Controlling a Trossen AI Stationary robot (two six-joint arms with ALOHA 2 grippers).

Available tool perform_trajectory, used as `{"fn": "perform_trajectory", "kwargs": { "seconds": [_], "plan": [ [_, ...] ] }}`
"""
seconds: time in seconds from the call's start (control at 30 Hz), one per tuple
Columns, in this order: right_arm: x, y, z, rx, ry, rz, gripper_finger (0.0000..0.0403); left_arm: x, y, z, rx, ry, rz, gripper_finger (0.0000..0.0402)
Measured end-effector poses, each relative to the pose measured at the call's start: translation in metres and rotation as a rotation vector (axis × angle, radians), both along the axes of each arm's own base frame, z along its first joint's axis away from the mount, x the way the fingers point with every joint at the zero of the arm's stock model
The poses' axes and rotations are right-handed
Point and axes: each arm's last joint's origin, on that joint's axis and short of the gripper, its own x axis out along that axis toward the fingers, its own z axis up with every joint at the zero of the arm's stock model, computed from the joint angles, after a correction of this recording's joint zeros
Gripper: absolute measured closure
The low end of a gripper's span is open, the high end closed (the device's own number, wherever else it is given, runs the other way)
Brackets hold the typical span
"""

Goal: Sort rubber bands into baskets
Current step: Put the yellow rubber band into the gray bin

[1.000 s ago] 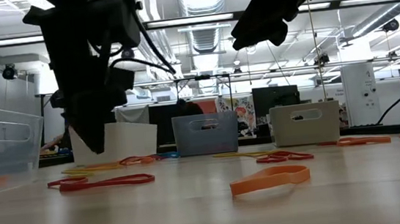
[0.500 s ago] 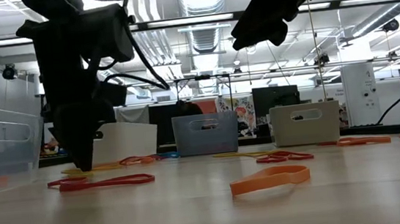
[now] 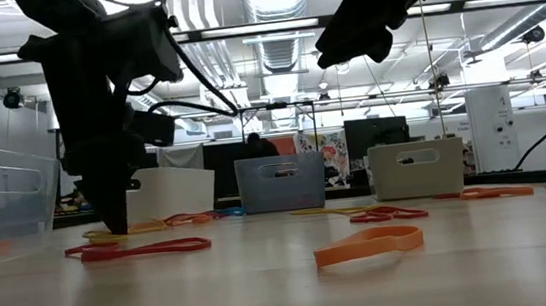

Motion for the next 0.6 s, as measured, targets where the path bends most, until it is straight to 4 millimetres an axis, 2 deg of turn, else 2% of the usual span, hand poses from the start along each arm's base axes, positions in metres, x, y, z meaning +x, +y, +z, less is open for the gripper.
{"fn": "perform_trajectory", "kwargs": {
  "seconds": [0.27,0.43,0.6],
  "plan": [
    [0.0,0.001,-0.001,0.001,-0.001,0.001,0.0249,0.017,-0.013,0.02,0.016,-0.159,-0.225,0.0401],
    [-0.003,0.005,-0.012,0.004,-0.01,0.017,0.0254,0.025,-0.018,0.039,0.028,-0.318,-0.326,0.0402],
    [-0.006,0.008,-0.024,0.025,-0.042,0.015,0.0252,0.024,-0.018,0.051,0.038,-0.373,-0.357,0.0402]
  ]
}}
